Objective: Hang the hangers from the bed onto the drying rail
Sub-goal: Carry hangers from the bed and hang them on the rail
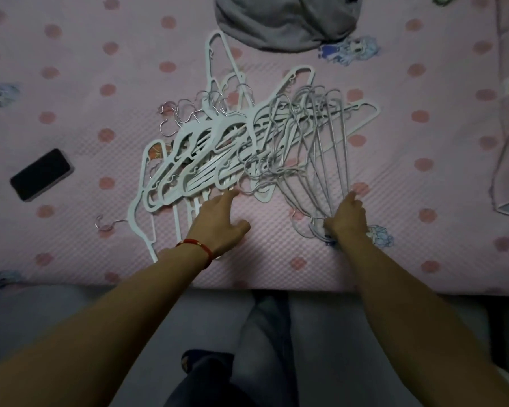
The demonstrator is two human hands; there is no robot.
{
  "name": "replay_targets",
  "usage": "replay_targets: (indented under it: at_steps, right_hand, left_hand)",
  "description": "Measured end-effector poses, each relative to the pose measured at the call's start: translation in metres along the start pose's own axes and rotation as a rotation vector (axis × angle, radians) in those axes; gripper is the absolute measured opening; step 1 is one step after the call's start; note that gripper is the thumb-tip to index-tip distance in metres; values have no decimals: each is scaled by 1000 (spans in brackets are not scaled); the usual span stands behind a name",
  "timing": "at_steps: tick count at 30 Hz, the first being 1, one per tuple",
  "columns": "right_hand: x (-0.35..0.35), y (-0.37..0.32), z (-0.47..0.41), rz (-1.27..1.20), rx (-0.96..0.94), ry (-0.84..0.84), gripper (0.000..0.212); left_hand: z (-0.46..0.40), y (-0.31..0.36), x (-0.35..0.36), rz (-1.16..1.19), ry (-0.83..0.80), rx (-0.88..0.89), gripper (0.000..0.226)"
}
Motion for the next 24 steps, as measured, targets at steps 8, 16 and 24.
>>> replay_targets:
  at_steps: [8,16,24]
  right_hand:
    - [-23,-1,28,-21,-66,143,104]
    - [-57,-29,94,-301,-257,223,51]
    - [-46,-199,246,-525,-715,-404,30]
  left_hand:
    - [3,17,3,-6,-34,5,64]
    - [33,34,-7,230,-49,-2,56]
    - [101,-40,-49,1100,19,-375,93]
Point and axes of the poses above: each hand's wrist, its own z-axis away from the middle knuckle, its own x-axis out of the palm, y = z × x, the point moved 10 cm from there along -z, towards the middle knuckle, and after that the axes turned 2 degrees about z, right-handed, at the moved point
